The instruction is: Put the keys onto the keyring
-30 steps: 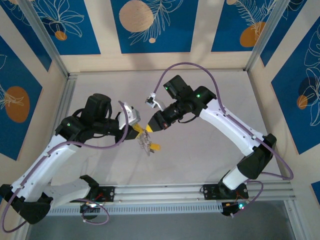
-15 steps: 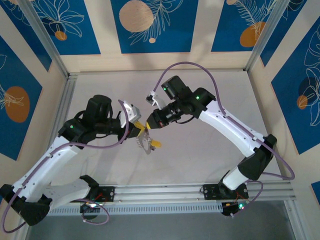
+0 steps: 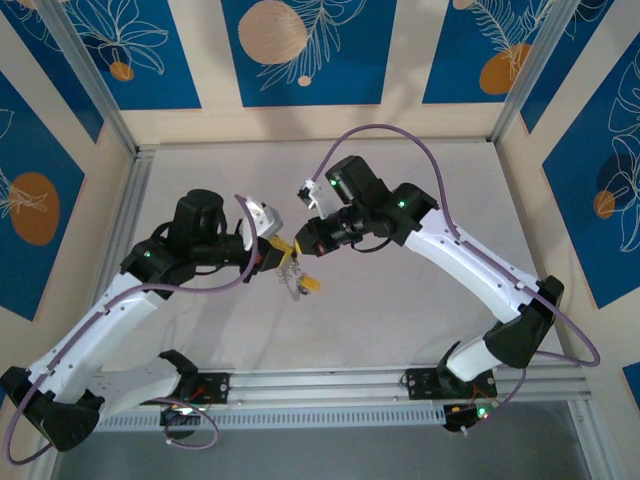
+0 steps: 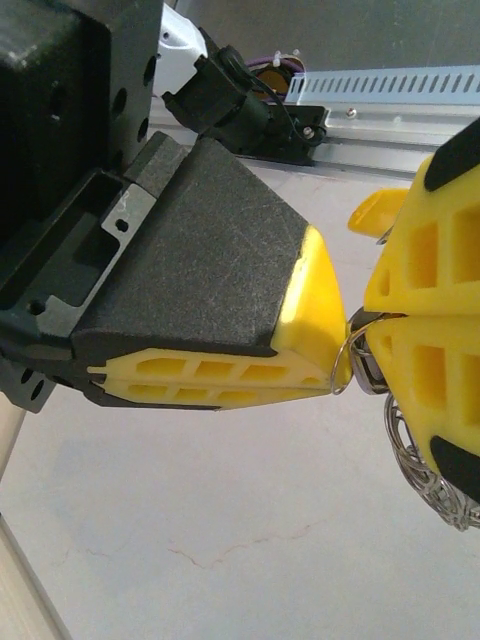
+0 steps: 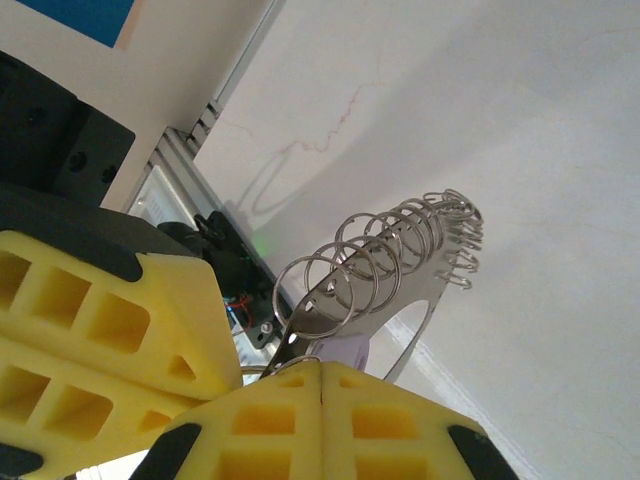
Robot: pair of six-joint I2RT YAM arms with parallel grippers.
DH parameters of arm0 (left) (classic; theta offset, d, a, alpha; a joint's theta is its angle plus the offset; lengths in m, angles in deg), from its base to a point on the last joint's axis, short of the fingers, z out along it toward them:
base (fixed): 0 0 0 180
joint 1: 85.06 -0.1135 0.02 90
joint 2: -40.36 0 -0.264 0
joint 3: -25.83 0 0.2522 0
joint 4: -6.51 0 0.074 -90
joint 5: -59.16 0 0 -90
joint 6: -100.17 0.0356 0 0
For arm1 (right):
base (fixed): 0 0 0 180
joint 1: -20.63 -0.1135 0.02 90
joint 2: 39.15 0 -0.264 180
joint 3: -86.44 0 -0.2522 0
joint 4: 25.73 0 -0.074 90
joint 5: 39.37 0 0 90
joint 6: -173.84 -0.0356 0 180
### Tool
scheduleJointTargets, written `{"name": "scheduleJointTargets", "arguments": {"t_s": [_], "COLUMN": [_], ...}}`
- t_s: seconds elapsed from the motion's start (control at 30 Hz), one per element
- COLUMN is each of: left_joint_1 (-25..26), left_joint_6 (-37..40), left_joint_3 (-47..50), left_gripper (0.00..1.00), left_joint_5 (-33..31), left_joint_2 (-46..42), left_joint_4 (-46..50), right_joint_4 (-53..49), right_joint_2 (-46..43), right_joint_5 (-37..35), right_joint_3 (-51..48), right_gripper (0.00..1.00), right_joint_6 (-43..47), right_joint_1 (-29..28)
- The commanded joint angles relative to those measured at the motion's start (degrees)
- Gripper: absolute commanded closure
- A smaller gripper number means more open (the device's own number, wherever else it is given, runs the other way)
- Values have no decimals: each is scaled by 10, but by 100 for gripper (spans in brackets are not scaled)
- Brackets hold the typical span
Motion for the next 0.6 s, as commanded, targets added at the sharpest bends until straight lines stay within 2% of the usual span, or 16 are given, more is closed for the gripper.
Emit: {"name": "scheduleJointTargets", "arguments": {"t_s": [0.0, 0.23, 0.57], "left_joint_1": [11, 11, 10], "left_joint_6": [-15, -30, -58], "left_joint_3": [-4, 4, 17], "left_gripper": [100, 100, 100], "left_joint_5": [55, 61, 67], "left_joint_2": [-21, -23, -24], "left_joint_4": [-74, -95, -131], "right_joint_4": [-8, -43, -7], "right_joint_2": [10, 36, 19], "right_joint_5": [-42, -96, -110], "right_joint_3": [1, 23, -10], "right_gripper": [100, 100, 100], "right_joint_6": [-5, -10, -43], "right_joint_1": [-7, -22, -23]}}
